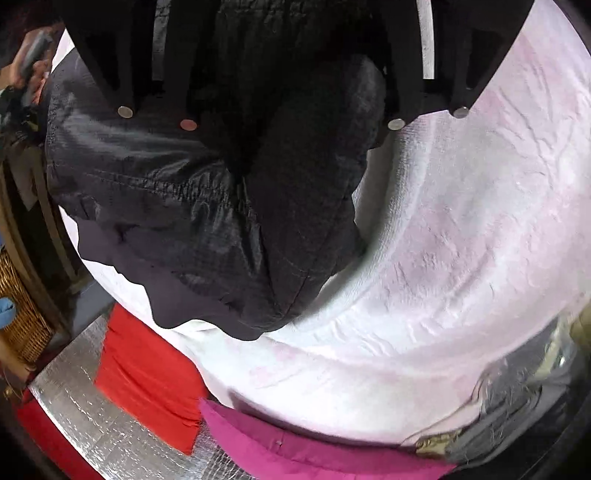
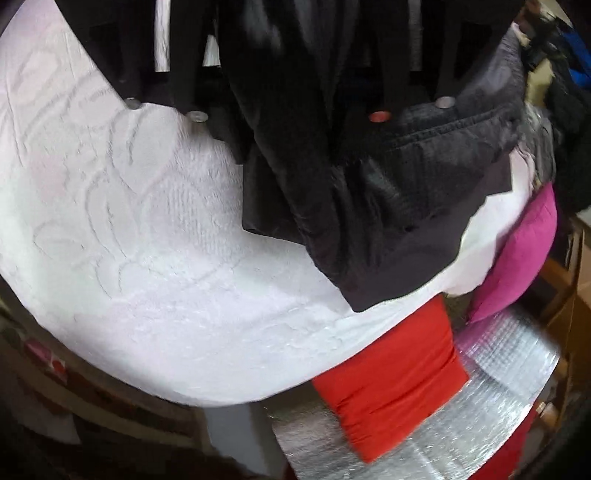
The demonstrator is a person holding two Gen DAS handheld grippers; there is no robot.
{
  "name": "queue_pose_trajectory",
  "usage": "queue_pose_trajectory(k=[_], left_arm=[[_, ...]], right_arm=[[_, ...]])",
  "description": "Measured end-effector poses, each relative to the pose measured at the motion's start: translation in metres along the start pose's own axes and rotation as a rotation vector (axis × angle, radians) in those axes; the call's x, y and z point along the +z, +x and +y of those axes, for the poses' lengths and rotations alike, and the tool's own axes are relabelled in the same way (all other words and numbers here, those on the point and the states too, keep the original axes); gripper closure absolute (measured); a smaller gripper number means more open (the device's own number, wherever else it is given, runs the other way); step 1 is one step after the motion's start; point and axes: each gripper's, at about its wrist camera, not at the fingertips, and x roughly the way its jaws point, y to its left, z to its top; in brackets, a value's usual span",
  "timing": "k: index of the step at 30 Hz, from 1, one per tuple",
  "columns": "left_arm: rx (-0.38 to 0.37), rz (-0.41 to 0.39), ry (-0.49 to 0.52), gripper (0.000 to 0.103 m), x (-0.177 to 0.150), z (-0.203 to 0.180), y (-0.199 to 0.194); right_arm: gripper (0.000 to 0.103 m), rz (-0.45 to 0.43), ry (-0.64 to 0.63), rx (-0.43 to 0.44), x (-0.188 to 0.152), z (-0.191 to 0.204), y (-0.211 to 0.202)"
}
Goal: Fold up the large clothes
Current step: 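Open both grippers and press the folded jacket flat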
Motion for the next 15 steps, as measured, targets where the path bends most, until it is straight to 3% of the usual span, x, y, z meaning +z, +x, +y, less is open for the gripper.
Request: queue_pose_trajectory(k=[1, 3, 4, 6, 8, 11, 13, 15], left_arm=[[0.001, 0.000, -0.005, 0.044, 0.001, -0.001, -0.003], [-0.002, 0.001, -0.019, 0.044, 0.002, -0.001, -0.009], [-0.005, 0.000, -0.023, 0.044, 0.002, -0.001, -0.012], [-0.008, -0.004, -0.012, 0.041, 0.001, 0.001, -0.020], [0.001, -0.005, 0.015, 0.038, -0.003, -0.002, -0.024], [0.004, 0.007, 0.038, 0.037, -0.002, -0.005, -0.022], [-0.003, 0.013, 0.035, 0.033, 0.000, 0.003, -0.025], [-0.001, -0.010, 0.022, 0.025, 0.002, 0.014, -0.031]], right_arm=[[0.043, -0.011, 0.016, 0.009, 0.004, 0.001, -0.012], [0.033, -0.099, -0.001, -0.002, 0.007, 0.011, -0.035], [0.024, -0.176, -0.036, -0.018, 0.008, 0.020, -0.054], [0.018, -0.250, -0.102, 0.006, 0.005, 0.039, -0.076], [0.017, -0.238, -0.208, 0.007, 0.000, 0.065, -0.084], [0.017, -0.235, -0.332, -0.081, -0.008, 0.088, -0.080], [0.017, -0.220, -0.349, -0.096, -0.006, 0.083, -0.072], [0.017, -0.162, -0.304, -0.047, 0.000, 0.064, -0.061]])
